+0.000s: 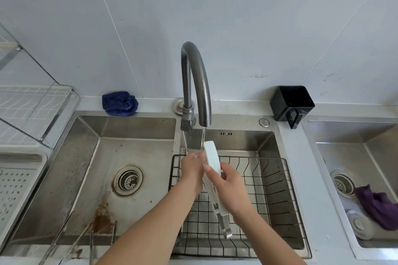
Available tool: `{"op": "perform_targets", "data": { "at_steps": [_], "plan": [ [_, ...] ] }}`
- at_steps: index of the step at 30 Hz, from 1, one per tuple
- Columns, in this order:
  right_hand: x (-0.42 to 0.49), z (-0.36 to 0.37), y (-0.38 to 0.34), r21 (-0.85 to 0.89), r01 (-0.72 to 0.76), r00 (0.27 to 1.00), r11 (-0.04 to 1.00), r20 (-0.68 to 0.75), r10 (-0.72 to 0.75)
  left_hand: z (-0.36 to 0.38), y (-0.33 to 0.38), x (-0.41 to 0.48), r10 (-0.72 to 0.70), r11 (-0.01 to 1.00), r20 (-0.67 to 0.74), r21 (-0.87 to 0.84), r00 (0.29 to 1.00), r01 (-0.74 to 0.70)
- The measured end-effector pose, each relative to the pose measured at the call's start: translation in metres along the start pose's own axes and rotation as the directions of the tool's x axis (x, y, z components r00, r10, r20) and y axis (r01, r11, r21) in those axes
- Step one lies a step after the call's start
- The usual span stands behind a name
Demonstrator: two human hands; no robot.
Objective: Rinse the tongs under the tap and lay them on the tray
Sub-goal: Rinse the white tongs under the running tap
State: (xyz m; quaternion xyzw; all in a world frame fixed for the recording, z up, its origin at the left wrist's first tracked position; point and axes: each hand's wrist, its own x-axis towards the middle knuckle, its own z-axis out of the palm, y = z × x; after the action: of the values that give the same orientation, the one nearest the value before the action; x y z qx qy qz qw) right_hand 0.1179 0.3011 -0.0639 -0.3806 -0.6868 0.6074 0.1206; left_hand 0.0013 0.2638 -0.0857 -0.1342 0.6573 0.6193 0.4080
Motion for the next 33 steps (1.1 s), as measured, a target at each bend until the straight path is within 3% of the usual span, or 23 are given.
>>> {"op": "perform_targets", "data": {
  "at_steps": [4,7,9,11,13,16,20,23,27,29,31,33],
  "plan": [
    [0.001,0.010,0.000,0.023,-0.015,0.998,1.000,-0.058,0.016,0.008,0.006,0.000,-0.005,0.999,0.002,-0.047,1.000,0.005],
    [0.006,0.010,-0.003,0.115,-0.044,0.996,0.992,-0.074,0.052,0.000,0.005,-0.002,-0.064,0.995,0.199,-0.066,0.978,0.079],
    [0.011,0.008,-0.003,0.184,-0.088,0.991,0.979,-0.086,0.105,-0.007,-0.002,-0.006,-0.074,0.997,0.289,0.010,0.954,0.074],
    [0.011,0.009,-0.004,0.210,-0.101,0.991,0.973,-0.060,0.116,-0.010,-0.007,-0.008,-0.012,0.998,0.237,0.067,0.971,-0.004],
    [0.006,0.015,-0.003,0.173,-0.054,0.998,0.984,-0.030,0.060,-0.009,-0.007,-0.001,0.090,0.989,0.088,0.111,0.992,-0.100],
    [-0.002,0.025,-0.003,0.175,-0.026,0.999,0.984,-0.030,0.032,-0.004,0.003,0.011,0.198,0.958,-0.032,0.217,0.980,-0.187],
    [0.000,0.031,-0.004,0.157,-0.031,0.995,0.987,-0.089,0.046,0.002,0.021,0.011,0.112,0.975,-0.108,0.201,0.988,-0.089],
    [0.007,0.031,-0.002,0.147,-0.014,0.998,0.989,-0.052,0.022,0.001,0.028,0.009,-0.039,0.999,0.032,-0.001,0.999,0.039],
    [0.022,0.026,-0.002,0.092,-0.015,1.000,0.996,0.019,0.013,-0.008,0.023,-0.002,-0.008,0.993,0.206,-0.117,0.979,0.033],
    [0.025,0.025,-0.003,-0.028,0.026,1.000,0.999,0.013,-0.026,-0.010,0.022,-0.007,-0.066,0.975,0.286,-0.183,0.956,0.122],
    [0.025,0.024,-0.006,-0.112,0.064,0.998,0.992,0.020,-0.062,-0.010,0.024,-0.007,-0.047,0.988,0.298,-0.130,0.953,0.089],
    [0.028,0.024,-0.008,-0.157,0.066,0.998,0.985,0.023,-0.063,-0.009,0.024,-0.008,0.058,0.998,0.252,0.012,0.966,-0.063]
  ]
}}
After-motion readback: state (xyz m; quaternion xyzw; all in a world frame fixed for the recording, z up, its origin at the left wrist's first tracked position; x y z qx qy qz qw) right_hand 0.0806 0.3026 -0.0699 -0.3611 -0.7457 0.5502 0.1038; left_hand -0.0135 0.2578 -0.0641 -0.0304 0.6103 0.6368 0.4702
